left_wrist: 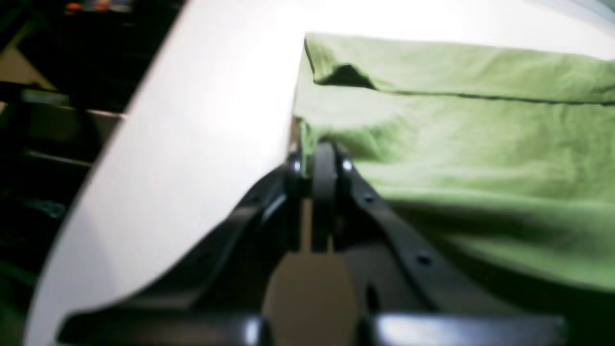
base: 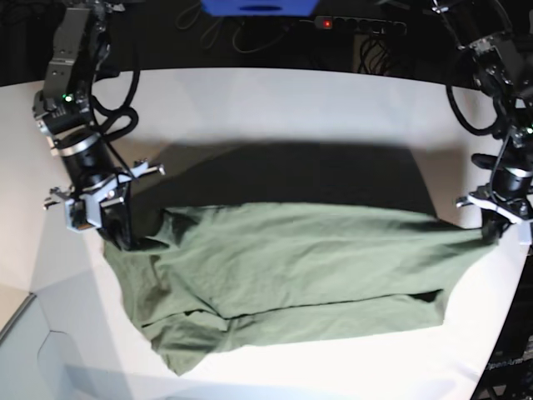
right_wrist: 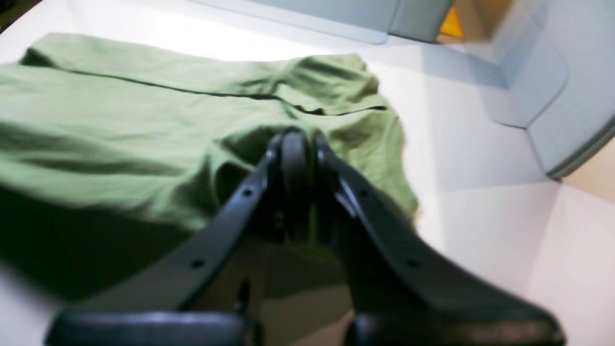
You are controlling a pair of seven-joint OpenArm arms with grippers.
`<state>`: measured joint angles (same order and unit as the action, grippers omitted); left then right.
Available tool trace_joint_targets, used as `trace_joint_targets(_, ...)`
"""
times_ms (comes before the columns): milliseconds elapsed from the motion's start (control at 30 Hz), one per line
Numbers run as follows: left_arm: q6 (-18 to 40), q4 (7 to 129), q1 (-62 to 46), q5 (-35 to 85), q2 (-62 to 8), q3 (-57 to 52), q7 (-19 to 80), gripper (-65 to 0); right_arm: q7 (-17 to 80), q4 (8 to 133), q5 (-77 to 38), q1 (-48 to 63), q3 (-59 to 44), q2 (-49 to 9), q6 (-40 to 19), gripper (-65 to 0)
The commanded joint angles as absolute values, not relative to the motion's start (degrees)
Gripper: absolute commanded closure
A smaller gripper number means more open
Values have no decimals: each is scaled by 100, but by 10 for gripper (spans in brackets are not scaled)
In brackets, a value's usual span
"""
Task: Layout the t-shirt on the table in an organized manner, then fold the t-shirt properly
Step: 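Pull the shoulder corners apart with both grippers to flatten the shirt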
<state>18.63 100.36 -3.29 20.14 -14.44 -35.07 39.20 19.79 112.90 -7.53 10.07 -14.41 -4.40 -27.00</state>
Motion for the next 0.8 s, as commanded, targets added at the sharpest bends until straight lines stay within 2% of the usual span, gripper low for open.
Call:
trace_joint_targets(0,1868,10176,-242,2088,-1525,-3530,3829,-2,1789,11398,-831,971,-1525,-462,-2703,0)
trace_joint_targets(267,1868,9569,-541,2070,-1604,-3538,3837,-2,1754,11345,-831,1323,-2062,-453,-2712,0)
trace_joint_targets(767,1868,8989,-1516,2044,-1604,-3530,3837,-2,1745,11222,-840,2264,-2053,-356,-2712,0)
